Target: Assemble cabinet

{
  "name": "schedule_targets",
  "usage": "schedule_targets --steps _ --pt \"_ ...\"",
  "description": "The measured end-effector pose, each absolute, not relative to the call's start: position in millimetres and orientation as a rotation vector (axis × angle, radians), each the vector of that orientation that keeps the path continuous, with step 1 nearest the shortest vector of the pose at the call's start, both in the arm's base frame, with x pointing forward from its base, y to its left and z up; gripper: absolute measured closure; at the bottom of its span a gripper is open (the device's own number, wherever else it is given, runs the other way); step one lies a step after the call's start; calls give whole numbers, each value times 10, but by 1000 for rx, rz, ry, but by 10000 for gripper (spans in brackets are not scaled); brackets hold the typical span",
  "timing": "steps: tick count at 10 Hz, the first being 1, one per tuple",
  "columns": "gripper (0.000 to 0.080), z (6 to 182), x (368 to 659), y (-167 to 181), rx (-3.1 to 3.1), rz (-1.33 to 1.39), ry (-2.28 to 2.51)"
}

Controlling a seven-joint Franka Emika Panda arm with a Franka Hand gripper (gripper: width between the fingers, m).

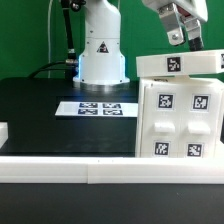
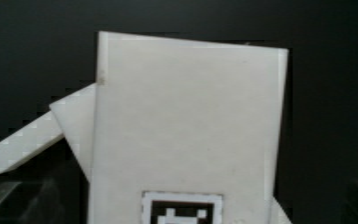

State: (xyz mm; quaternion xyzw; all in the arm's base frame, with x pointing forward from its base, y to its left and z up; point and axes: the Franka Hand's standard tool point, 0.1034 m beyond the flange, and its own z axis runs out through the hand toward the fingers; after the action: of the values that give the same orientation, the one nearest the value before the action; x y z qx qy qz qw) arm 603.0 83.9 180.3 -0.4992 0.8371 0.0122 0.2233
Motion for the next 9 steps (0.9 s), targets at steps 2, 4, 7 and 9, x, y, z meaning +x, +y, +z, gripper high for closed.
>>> schedule_targets --steps 2,4,7,9 --pt "2 1825 6055 857 -1631 21 2151" --pt "2 1852 6071 866 -1867 -44 1947" --pt "2 1815 6031 934 -2078 -109 1743" --pt "2 1818 6037 916 -2226 -162 1563"
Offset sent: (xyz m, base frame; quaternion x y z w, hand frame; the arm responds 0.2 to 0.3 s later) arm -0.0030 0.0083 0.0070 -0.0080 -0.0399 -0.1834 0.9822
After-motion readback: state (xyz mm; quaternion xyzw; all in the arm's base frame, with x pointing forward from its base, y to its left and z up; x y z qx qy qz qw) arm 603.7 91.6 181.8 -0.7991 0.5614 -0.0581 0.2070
